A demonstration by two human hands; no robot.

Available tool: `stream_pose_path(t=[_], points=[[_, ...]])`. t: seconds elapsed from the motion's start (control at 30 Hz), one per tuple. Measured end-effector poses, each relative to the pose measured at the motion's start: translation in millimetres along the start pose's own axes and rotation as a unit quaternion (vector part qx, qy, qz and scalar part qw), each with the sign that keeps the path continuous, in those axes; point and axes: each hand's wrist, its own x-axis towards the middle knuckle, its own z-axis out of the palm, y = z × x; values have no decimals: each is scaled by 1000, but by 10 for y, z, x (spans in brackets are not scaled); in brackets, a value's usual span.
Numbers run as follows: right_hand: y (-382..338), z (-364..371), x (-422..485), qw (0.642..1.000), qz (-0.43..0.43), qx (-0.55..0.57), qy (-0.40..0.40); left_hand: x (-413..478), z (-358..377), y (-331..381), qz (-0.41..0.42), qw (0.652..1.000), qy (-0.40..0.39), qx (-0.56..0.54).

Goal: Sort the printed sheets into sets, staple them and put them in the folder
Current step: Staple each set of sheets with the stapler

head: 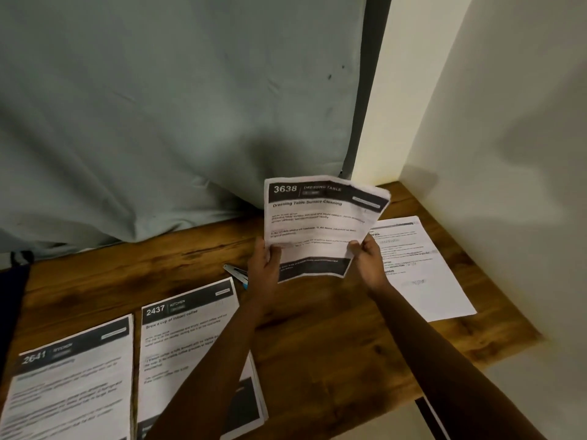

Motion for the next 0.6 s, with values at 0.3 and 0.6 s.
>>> stream_pose_path(t=[0.3,0.6], points=[[-279,-41,-70,994,-62,-43,-75,52,-151,290,33,997,19,-68],[-531,23,2,987,-128,-10,-92,304,-315,699,48,987,-54,-142]])
